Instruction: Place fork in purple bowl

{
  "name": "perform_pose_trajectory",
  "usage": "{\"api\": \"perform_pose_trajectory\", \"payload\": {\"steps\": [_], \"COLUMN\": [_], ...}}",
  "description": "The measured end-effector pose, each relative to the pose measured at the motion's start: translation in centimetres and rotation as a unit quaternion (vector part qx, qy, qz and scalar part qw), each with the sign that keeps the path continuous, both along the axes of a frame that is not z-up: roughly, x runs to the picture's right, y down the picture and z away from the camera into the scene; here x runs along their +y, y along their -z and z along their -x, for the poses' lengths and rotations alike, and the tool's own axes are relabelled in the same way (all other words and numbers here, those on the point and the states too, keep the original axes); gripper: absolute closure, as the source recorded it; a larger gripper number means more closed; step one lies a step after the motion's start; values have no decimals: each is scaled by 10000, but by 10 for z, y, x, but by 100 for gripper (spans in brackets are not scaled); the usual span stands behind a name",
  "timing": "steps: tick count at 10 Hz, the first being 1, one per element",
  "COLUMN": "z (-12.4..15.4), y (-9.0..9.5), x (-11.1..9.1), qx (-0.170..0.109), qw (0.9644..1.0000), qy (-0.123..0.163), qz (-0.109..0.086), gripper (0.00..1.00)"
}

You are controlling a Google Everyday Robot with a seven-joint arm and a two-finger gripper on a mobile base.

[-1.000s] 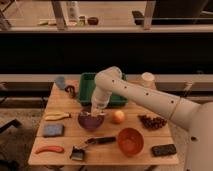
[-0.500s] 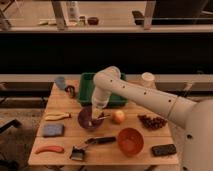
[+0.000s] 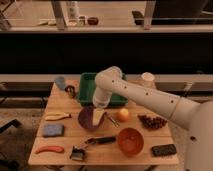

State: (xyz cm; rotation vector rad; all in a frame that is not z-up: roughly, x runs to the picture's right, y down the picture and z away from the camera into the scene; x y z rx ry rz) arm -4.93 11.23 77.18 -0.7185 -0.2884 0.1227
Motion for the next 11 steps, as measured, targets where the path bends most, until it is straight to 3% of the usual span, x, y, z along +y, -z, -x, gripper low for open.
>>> {"api": "perform_pose_trajectory", "payload": {"steps": [4,6,7,8,9,10,11], "z": [-9,-21,-26,-41,-53,-60,-65], "y": [16,30,35,42,46,47,46], "x": [-14,-28,-33,-41,-44,-44,-43], "qx": [-32,-307,-444,-706,-848,-1001,-1017], "qw": [9990,9949,9917,9819,9764,9738,9747], "qy": [-369,-923,-1172,-1734,-1969,-2028,-1972], "qz": [-230,-274,-279,-275,-259,-249,-253], "gripper": [20,20,20,20,20,23,26]}}
